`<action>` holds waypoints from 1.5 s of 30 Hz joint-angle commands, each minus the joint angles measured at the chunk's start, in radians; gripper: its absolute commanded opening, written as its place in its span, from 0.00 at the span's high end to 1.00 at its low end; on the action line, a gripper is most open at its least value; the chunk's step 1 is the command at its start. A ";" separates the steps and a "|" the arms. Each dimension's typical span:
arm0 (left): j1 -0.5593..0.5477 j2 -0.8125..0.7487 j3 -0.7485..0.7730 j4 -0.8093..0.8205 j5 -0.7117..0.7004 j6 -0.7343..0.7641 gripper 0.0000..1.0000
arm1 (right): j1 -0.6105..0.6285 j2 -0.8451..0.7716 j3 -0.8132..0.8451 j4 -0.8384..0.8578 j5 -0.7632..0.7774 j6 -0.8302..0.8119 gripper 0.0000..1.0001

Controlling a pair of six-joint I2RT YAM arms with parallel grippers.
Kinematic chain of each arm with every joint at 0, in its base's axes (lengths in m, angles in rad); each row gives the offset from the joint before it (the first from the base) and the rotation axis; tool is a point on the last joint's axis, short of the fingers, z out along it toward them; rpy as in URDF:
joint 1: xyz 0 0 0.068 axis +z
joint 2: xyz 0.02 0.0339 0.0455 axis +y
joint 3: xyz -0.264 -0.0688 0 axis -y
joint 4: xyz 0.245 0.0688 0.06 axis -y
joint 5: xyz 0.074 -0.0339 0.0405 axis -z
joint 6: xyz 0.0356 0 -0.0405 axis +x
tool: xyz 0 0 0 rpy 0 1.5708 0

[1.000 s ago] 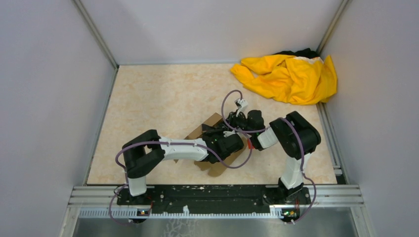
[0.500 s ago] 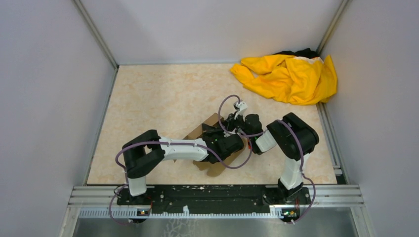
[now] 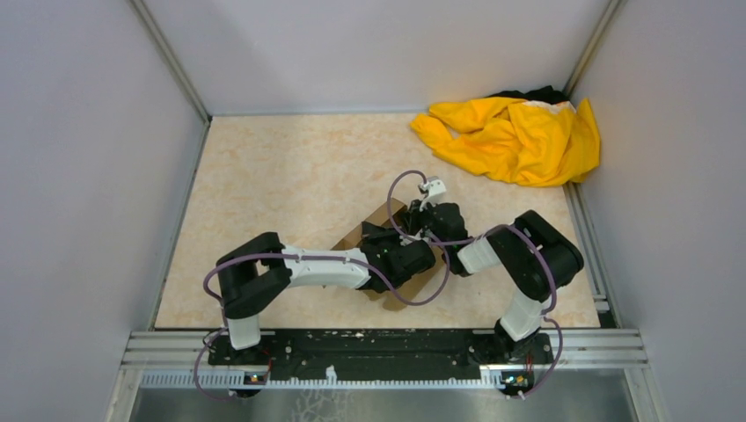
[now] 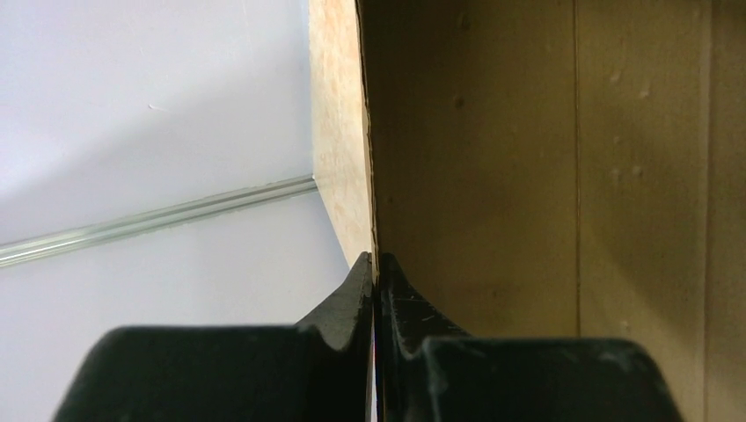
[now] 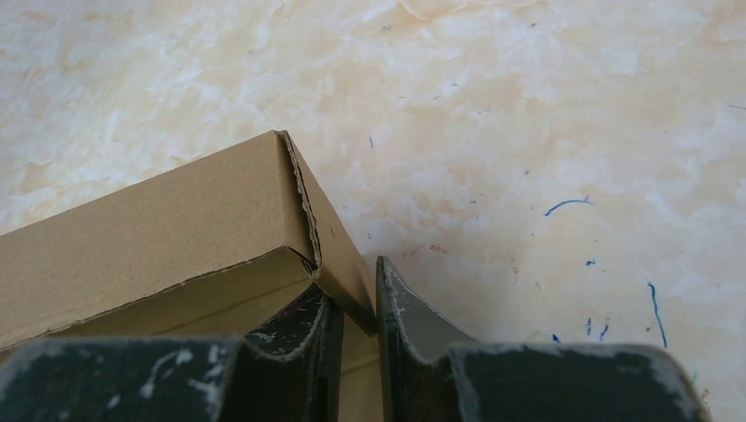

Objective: Fold the paper box

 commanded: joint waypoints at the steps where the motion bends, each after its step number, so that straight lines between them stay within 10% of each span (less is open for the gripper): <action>1: -0.006 -0.003 -0.005 -0.012 -0.003 0.018 0.92 | 0.049 -0.047 0.041 -0.050 0.226 -0.034 0.87; 23: 0.010 -0.090 0.089 -0.096 0.057 -0.190 0.54 | 0.055 -0.010 0.141 -0.196 0.040 -0.018 0.90; 45: 0.252 -0.502 0.118 -0.181 0.246 -0.520 0.37 | -0.014 -0.117 0.487 -1.055 -0.145 -0.172 0.90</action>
